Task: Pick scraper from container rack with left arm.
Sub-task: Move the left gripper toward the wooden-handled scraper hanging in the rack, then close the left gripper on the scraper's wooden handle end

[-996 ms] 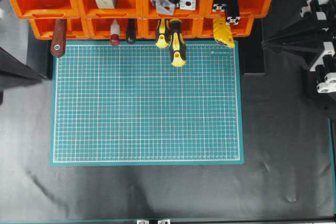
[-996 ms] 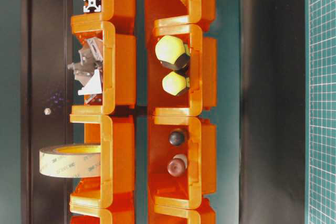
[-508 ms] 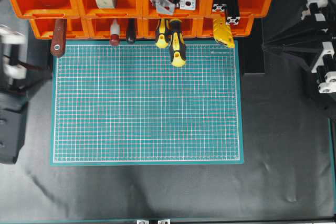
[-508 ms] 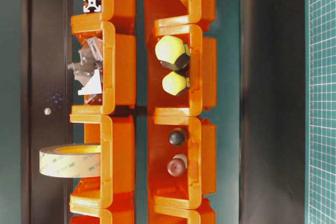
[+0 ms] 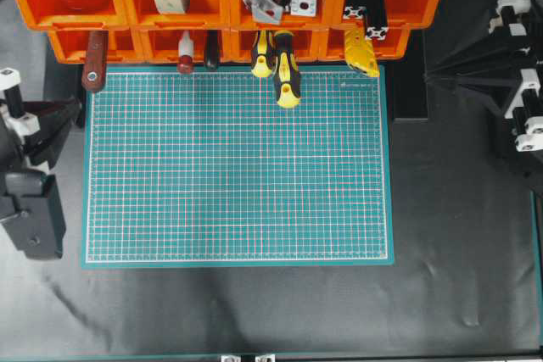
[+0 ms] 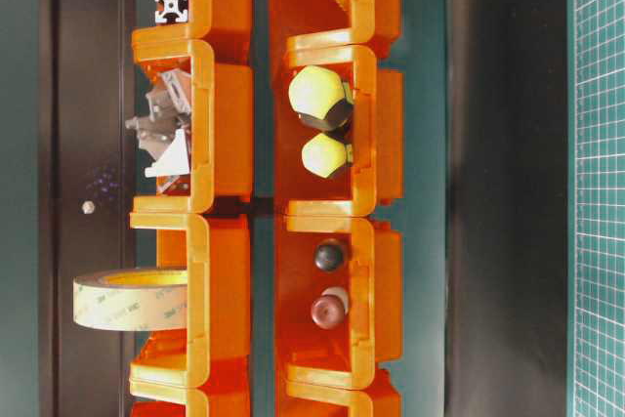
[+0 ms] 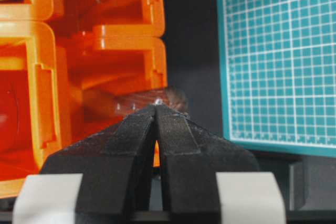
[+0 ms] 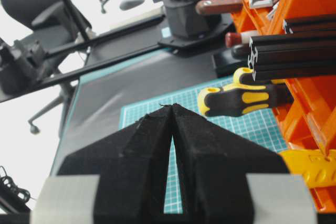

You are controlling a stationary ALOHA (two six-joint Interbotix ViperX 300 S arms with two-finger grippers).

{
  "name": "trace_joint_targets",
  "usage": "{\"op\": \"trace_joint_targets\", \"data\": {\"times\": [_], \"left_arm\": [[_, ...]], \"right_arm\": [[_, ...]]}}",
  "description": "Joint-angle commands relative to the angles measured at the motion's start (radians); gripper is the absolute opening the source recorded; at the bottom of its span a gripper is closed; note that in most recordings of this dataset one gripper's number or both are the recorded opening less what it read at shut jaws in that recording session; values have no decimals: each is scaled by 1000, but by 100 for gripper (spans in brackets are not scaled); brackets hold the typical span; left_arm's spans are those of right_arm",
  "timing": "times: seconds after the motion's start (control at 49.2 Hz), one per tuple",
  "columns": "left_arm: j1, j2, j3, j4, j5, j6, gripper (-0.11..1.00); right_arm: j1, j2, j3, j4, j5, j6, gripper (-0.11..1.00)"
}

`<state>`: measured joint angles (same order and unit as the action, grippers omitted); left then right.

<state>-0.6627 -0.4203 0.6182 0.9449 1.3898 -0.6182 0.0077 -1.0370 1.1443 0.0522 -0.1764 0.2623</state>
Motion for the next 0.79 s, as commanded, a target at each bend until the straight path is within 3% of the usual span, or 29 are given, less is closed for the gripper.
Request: {"op": "trace_joint_targets", "data": {"times": [0.0,0.122,0.366,0.447,0.772], "left_arm": [[0,-23,-2,11,-14,-9,0],[15,-34,12,9,-46,-18,4],[83,-11,95,8,-161,-43,72],[123,3,112,6,-186,-63,88],[238,21,166,6,-245,-60,91]], "right_arm": [[2,3,-25,3,6,0,-1],[2,-8,-15,3,17,0,-1],[2,-37,-5,0,29,-3,-1],[2,-43,-5,0,44,-3,-1],[2,-61,2,0,86,-2,-1]]}}
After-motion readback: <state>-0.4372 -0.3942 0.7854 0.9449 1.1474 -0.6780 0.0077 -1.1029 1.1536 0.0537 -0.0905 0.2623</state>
